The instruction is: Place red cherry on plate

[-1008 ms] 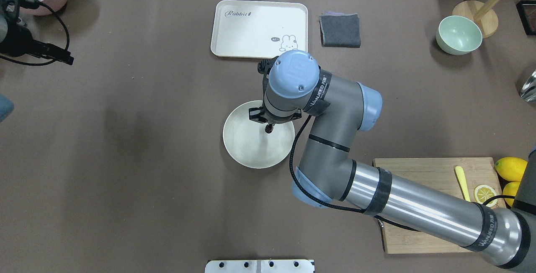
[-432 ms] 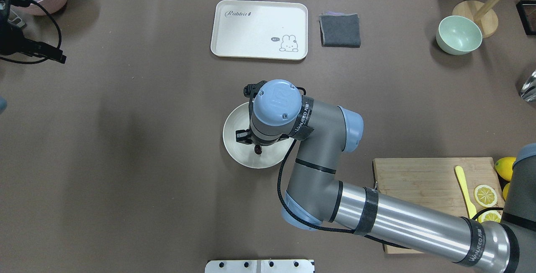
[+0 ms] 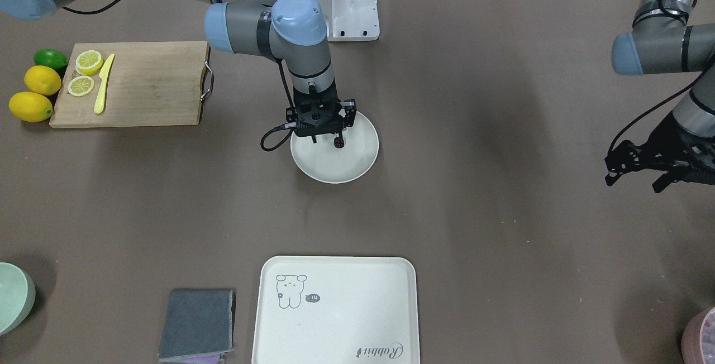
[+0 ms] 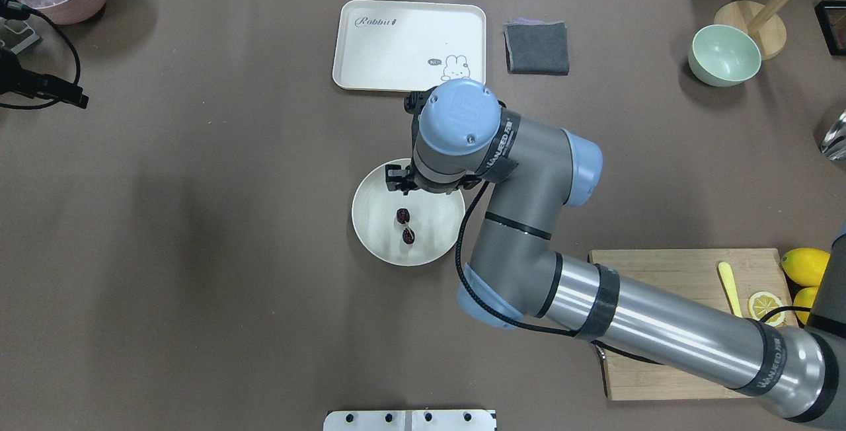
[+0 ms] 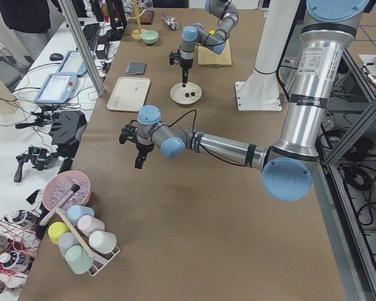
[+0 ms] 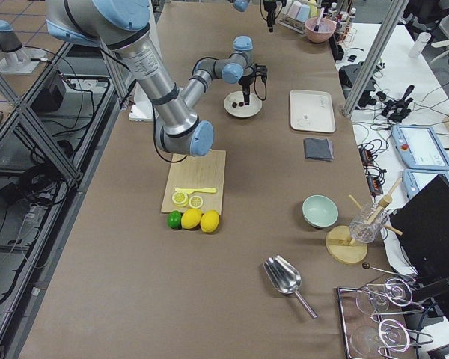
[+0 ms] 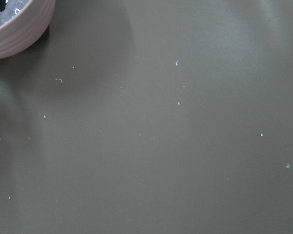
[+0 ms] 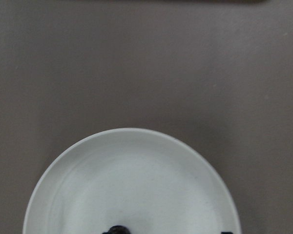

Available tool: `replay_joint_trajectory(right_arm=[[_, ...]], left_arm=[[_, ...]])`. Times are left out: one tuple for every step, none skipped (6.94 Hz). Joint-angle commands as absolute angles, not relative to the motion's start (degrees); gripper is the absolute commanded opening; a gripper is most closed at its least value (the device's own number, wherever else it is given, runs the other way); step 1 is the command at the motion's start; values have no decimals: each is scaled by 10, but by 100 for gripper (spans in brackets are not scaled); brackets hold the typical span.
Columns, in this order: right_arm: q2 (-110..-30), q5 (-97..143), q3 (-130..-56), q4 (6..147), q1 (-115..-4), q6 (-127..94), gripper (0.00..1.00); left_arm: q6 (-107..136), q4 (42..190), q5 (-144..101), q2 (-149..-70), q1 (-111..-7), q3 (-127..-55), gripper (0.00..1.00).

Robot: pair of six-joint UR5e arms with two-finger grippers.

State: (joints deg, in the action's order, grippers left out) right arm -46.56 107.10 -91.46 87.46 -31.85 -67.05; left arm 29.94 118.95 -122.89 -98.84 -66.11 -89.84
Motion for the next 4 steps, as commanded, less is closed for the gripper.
replay_joint_trajectory(right_arm=[[-585,1168,-1042,936,-432,-566,100],[-705,1203,-1109,935,-490,-465,100],[-767,1254,-1113,936,-572,-345,100],[-811,1272,-1086,936,-647,-223,100]], left_arm=[[216,1181,-1267,-951,-705,-901,98],[203,1173,-1297,-947,-736,-902,98],[185,1158,-1310,-947,-761,-903,98],[133,1097,-1312,-947,-791,-924,98]])
